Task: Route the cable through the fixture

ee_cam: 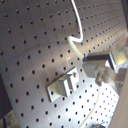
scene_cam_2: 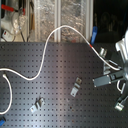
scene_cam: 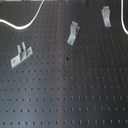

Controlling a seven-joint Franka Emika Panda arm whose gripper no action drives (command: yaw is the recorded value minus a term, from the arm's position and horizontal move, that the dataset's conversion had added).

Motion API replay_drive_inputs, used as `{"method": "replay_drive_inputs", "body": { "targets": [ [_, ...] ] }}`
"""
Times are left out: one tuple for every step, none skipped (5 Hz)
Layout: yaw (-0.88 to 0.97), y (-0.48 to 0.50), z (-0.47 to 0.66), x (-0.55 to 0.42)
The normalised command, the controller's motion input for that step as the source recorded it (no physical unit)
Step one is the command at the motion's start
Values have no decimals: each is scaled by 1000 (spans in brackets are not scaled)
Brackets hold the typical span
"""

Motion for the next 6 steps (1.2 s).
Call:
{"method": "replay_drive_inputs", "body": {
  "targets": [
    [0,-2,51,-1],
    [0,-9,328,-64],
    [0,-82,534,-168],
    [83,-100,398,-307],
    [248,-70,377,-361],
    [368,-13,353,-361]
  ]
}}
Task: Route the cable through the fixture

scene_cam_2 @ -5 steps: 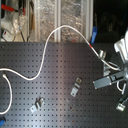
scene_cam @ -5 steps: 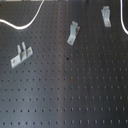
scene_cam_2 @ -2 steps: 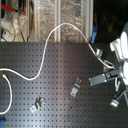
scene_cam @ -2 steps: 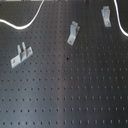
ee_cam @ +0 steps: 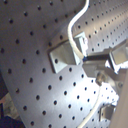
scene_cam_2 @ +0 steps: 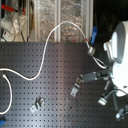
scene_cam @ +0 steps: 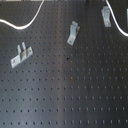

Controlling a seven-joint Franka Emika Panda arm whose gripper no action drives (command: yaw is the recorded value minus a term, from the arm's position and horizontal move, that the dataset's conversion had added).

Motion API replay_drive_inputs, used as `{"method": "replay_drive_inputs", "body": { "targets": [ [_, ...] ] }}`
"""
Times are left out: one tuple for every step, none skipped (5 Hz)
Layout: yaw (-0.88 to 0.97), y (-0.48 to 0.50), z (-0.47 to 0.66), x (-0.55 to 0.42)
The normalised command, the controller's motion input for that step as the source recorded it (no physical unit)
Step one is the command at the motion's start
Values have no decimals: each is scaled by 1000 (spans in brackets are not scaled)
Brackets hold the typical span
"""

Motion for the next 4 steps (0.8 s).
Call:
{"method": "replay_drive_inputs", "body": {
  "targets": [
    [194,151,257,-40],
    [106,277,184,183],
    [117,272,161,185],
    [166,214,192,14]
  ]
}}
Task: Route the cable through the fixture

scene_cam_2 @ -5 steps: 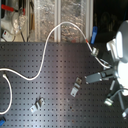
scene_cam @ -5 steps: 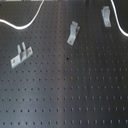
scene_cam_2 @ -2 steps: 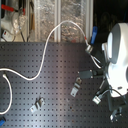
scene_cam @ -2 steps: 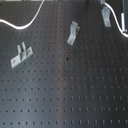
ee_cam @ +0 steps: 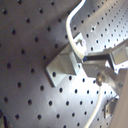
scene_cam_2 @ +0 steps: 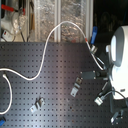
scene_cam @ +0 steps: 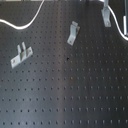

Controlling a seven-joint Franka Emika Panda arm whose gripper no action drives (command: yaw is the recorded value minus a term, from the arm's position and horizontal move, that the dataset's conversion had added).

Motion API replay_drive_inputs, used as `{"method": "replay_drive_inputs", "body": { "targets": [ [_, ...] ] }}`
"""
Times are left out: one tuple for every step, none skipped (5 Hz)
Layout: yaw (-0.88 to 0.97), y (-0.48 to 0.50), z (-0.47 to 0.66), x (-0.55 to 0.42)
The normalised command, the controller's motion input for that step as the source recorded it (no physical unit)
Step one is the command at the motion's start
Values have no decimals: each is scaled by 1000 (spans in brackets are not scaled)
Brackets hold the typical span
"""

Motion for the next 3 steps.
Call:
{"method": "replay_drive_inputs", "body": {
  "targets": [
    [129,134,249,-20],
    [57,70,253,-63],
    [29,45,279,-135]
  ]
}}
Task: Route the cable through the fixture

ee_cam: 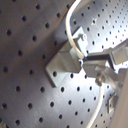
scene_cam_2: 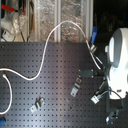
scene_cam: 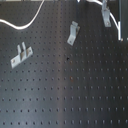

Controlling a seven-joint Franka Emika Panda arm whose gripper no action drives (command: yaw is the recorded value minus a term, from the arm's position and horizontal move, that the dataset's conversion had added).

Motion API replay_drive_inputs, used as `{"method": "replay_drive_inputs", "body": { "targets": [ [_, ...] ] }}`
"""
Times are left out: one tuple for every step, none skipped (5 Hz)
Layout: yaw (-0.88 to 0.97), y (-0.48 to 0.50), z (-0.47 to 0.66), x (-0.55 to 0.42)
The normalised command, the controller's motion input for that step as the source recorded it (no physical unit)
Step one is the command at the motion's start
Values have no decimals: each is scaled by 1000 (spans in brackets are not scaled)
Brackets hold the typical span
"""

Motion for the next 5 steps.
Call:
{"method": "replay_drive_inputs", "body": {
  "targets": [
    [40,-12,307,-235],
    [66,-15,256,-310],
    [86,-10,270,-340],
    [100,0,208,-227],
    [86,5,184,-194]
  ]
}}
